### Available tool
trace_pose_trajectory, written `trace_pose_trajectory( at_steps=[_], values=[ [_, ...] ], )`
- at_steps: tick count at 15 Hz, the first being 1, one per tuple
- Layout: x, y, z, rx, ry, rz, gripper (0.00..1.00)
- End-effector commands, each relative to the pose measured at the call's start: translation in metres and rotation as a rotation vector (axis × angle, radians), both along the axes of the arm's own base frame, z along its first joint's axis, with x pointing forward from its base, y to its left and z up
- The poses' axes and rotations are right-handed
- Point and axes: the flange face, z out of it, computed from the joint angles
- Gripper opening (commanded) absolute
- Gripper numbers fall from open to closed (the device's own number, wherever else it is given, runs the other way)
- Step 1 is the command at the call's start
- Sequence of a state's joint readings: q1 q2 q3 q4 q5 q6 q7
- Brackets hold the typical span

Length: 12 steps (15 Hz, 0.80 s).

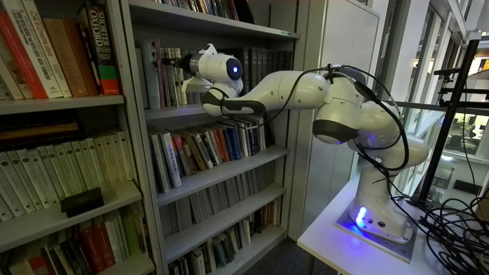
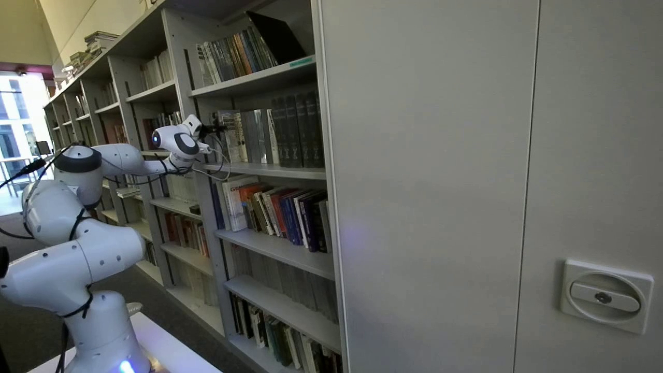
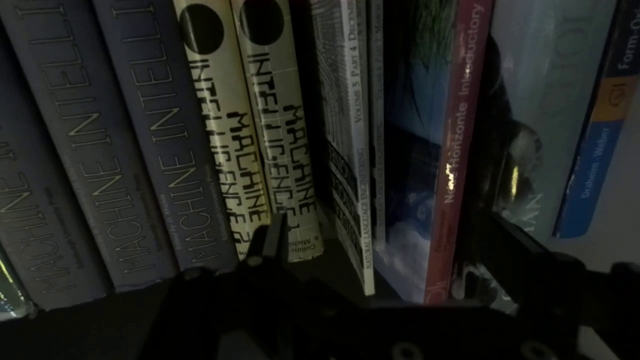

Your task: Move the thin white book to the right

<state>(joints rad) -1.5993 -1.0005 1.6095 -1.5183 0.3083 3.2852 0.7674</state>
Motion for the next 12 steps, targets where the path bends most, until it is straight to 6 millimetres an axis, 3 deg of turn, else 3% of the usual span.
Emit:
trace_pose_trajectory(
  at_steps=[1,12],
  values=[
    [0.003,-0.008,0.004,-0.025,-0.021,-0.022,1.0],
    [0.01,-0.013,-0.016,-0.045,0.002,-0.042,1.0]
  ],
)
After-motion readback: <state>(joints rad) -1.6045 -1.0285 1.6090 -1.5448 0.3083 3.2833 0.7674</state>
